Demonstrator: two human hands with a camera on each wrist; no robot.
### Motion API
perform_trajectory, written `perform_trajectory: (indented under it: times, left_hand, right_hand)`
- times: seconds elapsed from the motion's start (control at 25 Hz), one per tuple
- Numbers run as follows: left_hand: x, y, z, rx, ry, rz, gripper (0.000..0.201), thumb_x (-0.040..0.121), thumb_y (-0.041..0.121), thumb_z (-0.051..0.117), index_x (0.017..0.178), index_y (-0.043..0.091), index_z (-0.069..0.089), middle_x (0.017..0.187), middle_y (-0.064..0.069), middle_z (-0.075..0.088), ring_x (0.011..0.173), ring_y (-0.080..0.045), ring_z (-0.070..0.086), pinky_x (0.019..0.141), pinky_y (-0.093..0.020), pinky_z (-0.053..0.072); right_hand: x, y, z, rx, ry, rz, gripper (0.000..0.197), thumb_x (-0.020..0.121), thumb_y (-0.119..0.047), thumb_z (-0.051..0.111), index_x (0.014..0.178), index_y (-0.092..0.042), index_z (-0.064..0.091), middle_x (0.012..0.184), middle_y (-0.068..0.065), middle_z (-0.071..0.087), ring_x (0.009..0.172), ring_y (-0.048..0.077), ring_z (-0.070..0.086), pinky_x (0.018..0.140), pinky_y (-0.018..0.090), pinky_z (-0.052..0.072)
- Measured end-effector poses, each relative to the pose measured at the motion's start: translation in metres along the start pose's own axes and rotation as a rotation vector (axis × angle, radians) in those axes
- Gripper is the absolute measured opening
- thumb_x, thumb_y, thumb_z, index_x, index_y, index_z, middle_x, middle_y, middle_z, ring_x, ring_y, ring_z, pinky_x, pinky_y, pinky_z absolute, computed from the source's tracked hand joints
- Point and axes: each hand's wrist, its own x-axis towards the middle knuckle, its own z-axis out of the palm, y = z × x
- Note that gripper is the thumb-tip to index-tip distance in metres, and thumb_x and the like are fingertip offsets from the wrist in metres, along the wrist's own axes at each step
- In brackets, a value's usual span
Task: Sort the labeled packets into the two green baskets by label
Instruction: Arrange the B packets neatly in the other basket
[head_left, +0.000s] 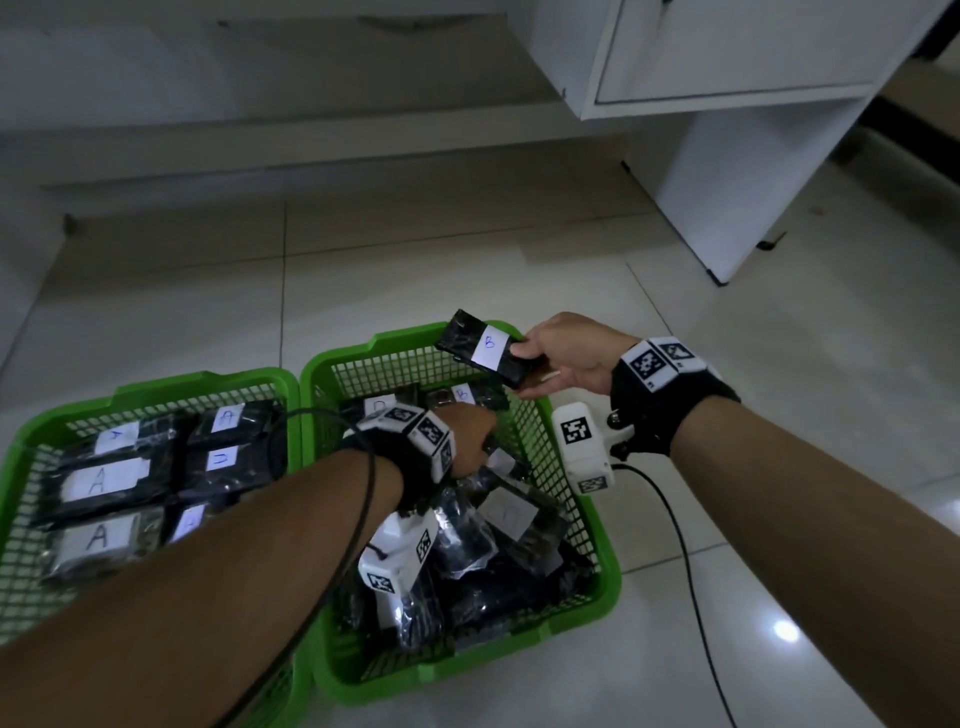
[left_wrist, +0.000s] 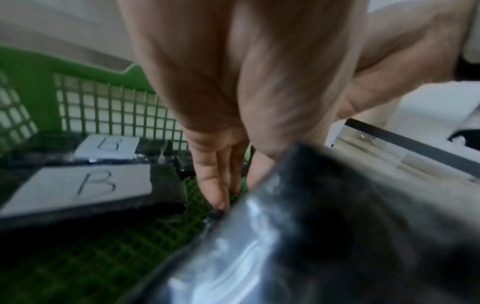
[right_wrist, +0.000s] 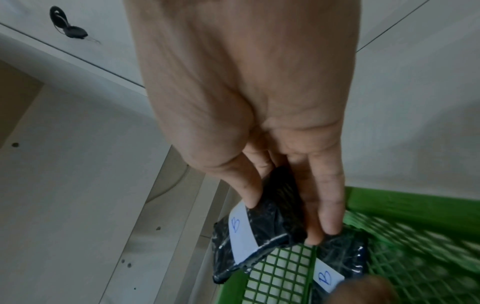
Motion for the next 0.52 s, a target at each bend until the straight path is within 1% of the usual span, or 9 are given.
perform_trajectory:
  times: [0.12, 0.16, 0.2, 0.24, 0.28, 0.32, 0.4, 0.48, 0.52]
  left_hand:
    - [0.007, 0.012, -0.001, -0.211, 0.058, -0.089, 0.029, 0.091, 0.018, 0.066, 0.112, -0.002, 0.063, 0.118, -0.020, 0.065, 0.104, -0.027, 0.064, 0.085, -0.028, 0.047]
    - [0.011, 0.013, -0.002, -0.267, 0.043, -0.055, 0.030, 0.091, 0.015, 0.067, 0.113, -0.005, 0.064, 0.120, -0.026, 0.064, 0.107, -0.026, 0.065, 0.087, -0.024, 0.045]
    - [0.005, 0.019, -0.005, -0.297, -0.024, -0.045, 0.033, 0.097, 0.014, 0.058, 0.122, -0.007, 0.060, 0.130, -0.027, 0.058, 0.117, -0.025, 0.060, 0.095, -0.021, 0.040]
    - [0.003, 0.022, -0.006, -0.341, -0.064, -0.084, 0.037, 0.103, 0.018, 0.047, 0.132, -0.004, 0.054, 0.139, -0.021, 0.053, 0.125, -0.024, 0.053, 0.099, -0.020, 0.035]
    - [0.004, 0.020, -0.005, -0.328, -0.095, -0.084, 0.039, 0.105, 0.024, 0.041, 0.136, 0.002, 0.052, 0.137, -0.013, 0.056, 0.124, -0.022, 0.052, 0.094, -0.017, 0.035]
    - [0.004, 0.019, -0.003, -0.361, -0.080, -0.062, 0.038, 0.105, 0.028, 0.041, 0.132, 0.006, 0.054, 0.123, -0.005, 0.062, 0.114, -0.019, 0.055, 0.083, -0.014, 0.038]
    - [0.007, 0.018, 0.005, -0.427, -0.028, -0.097, 0.028, 0.101, 0.040, 0.048, 0.111, 0.016, 0.058, 0.096, 0.002, 0.061, 0.096, -0.013, 0.059, 0.064, -0.015, 0.040]
    - [0.001, 0.020, 0.005, -0.511, -0.051, -0.135, 0.027, 0.096, 0.050, 0.053, 0.093, 0.023, 0.056, 0.090, 0.004, 0.061, 0.089, -0.013, 0.060, 0.063, -0.019, 0.040]
    - [0.000, 0.019, 0.006, -0.513, -0.062, -0.117, 0.030, 0.095, 0.053, 0.052, 0.092, 0.023, 0.058, 0.092, 0.004, 0.063, 0.090, -0.015, 0.060, 0.067, -0.021, 0.042]
  right_hand:
    - [-0.001, 0.010, -0.005, 0.087, -0.035, -0.022, 0.027, 0.100, -0.003, 0.058, 0.125, 0.009, 0.056, 0.119, 0.027, 0.065, 0.106, 0.036, 0.069, 0.078, 0.042, 0.063]
    - [-0.001, 0.013, -0.007, 0.121, -0.051, -0.032, 0.026, 0.100, -0.003, 0.057, 0.123, 0.009, 0.057, 0.121, 0.027, 0.065, 0.109, 0.037, 0.068, 0.079, 0.041, 0.063]
    - [-0.001, 0.017, -0.008, 0.150, -0.066, -0.046, 0.024, 0.100, -0.003, 0.057, 0.121, 0.009, 0.058, 0.123, 0.027, 0.064, 0.110, 0.037, 0.068, 0.082, 0.041, 0.063]
    - [-0.001, 0.019, -0.010, 0.165, -0.072, -0.060, 0.022, 0.100, -0.002, 0.057, 0.119, 0.008, 0.059, 0.123, 0.027, 0.065, 0.111, 0.037, 0.067, 0.086, 0.042, 0.062]
    - [-0.001, 0.022, -0.010, 0.170, -0.072, -0.070, 0.020, 0.100, -0.002, 0.056, 0.118, 0.007, 0.060, 0.124, 0.027, 0.065, 0.112, 0.037, 0.067, 0.090, 0.043, 0.060]
    - [0.000, 0.023, -0.011, 0.174, -0.070, -0.081, 0.021, 0.100, -0.002, 0.056, 0.119, 0.007, 0.060, 0.124, 0.026, 0.065, 0.113, 0.036, 0.067, 0.093, 0.045, 0.059]
    - [0.001, 0.027, -0.011, 0.187, -0.070, -0.097, 0.023, 0.101, -0.001, 0.056, 0.122, 0.008, 0.058, 0.124, 0.026, 0.065, 0.114, 0.036, 0.067, 0.095, 0.045, 0.058]
    - [0.002, 0.030, -0.011, 0.184, -0.071, -0.117, 0.025, 0.101, -0.002, 0.056, 0.124, 0.008, 0.057, 0.123, 0.025, 0.066, 0.114, 0.035, 0.067, 0.092, 0.043, 0.059]
    - [0.002, 0.031, -0.011, 0.177, -0.067, -0.129, 0.025, 0.101, -0.002, 0.056, 0.124, 0.008, 0.057, 0.123, 0.025, 0.066, 0.113, 0.035, 0.067, 0.090, 0.041, 0.060]
